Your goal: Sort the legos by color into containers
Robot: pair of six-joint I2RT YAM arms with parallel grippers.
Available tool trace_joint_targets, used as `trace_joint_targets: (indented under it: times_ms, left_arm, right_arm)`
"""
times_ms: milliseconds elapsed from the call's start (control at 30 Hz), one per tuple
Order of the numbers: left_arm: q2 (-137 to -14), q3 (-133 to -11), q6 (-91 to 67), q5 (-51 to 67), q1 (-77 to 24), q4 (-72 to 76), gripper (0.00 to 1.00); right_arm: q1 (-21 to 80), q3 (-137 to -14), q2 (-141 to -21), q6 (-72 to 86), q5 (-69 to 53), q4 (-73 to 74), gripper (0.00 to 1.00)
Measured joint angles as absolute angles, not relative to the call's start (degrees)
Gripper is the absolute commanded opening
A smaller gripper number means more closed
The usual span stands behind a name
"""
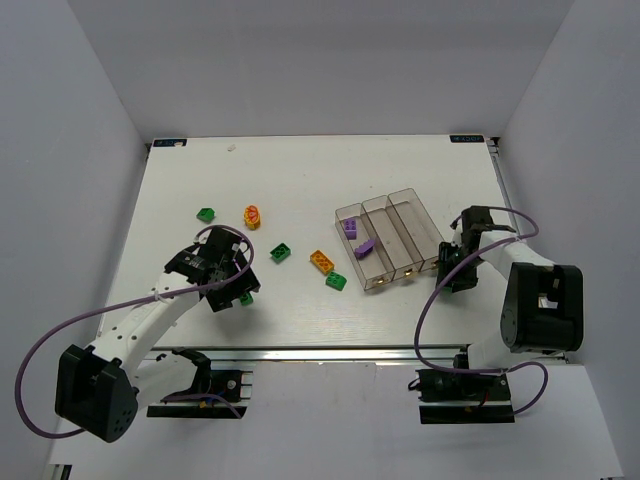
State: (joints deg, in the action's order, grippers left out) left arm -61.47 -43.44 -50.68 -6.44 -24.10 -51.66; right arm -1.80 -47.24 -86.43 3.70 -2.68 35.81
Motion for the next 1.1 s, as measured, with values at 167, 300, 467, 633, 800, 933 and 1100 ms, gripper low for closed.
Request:
trace_joint_targets:
  times_ms: [167, 300, 467, 633, 800, 933, 1100]
  left_arm:
    - [-61.4, -43.4, -50.8, -6.5, -24.1, -52.0, 0.8]
    - [-61.1, -43.4, -51.1, -6.6, -24.1, -52.1, 0.8]
    - [-60.6, -43.4, -51.5, -6.7, -24.1, -52.0, 0.8]
    - [-60.8, -43.4, -51.5, -6.7, -24.1, -51.4, 0.8]
    - [-62.8, -43.4, -51.2, -6.7, -24.1, -50.3, 0.8]
    - [-65.0, -44.3, -50.4, -6.8, -24.1, -50.2, 0.8]
    - [-65.4, -45.3, -49.5, -7.1, -24.1, -49.8, 0.8]
  right_arm:
    - [-1.8, -48.1, -87.4, 4.2, -2.5, 35.9, 0.39]
    - [-1.8, -49.1, -87.9, 4.1, -1.8, 35.9, 0.29]
    - [-1.9, -52.1, -87.4, -0.6, -3.8, 39.2, 0.16]
    - [-1.9, -57.6, -82.8, -16.6, -14.4, 49.9, 0.08]
    - [-1.8, -61.8, -76.8, -31.9, -24.5, 58.1, 0.04]
    - [-0.9, -66.3, -75.9, -35.8, -30.8, 59.3, 0.04]
    - [2.1, -74.1, -81.9, -33.6, -34.3, 55.2, 0.04]
